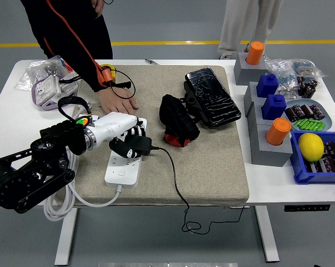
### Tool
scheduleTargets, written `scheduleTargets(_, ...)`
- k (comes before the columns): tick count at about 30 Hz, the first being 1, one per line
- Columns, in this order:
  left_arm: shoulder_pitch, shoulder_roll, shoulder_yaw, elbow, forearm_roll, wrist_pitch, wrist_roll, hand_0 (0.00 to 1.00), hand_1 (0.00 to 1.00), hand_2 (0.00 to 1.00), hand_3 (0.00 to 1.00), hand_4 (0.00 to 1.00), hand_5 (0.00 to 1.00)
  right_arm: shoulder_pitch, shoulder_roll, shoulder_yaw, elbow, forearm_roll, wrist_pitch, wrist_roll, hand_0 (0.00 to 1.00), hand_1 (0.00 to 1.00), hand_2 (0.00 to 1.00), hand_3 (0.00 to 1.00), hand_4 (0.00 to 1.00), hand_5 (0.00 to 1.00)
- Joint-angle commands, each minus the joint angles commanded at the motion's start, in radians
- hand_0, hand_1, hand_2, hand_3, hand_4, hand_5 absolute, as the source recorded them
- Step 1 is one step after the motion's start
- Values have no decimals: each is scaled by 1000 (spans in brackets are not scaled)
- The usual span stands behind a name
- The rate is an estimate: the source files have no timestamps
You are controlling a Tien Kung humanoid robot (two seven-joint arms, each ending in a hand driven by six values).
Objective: Pull the plug out and thorw away
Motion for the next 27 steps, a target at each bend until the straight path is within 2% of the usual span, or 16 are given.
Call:
scheduleTargets(3,-1,4,1,-5,-8,2,-15,338,440,473,544,758,2,0,0,-1,0,1,0,0,638,677,686,602,998,475)
scheduleTargets(4,-2,5,0,-7,-11,2,-19,300,402,449,545,696,2,0,0,0,0,0,0,-1,641,677,685,602,998,475)
scheduleTargets(17,-9,12,-3,-44,-1,6,-36,273,385,436,550,670,2,-1,0,-6,0,5,0,2,641,677,686,601,998,475)
scheduleTargets(23,-12,22,-26,-115,9,10,-32,271,385,437,553,677,2,-4,1,-2,0,2,0,1,641,677,685,601,998,475)
scheduleTargets(27,-10,15,-30,-159,-21,26,-45,271,385,437,553,677,2,-4,2,3,0,-1,0,-1,641,677,685,601,998,475)
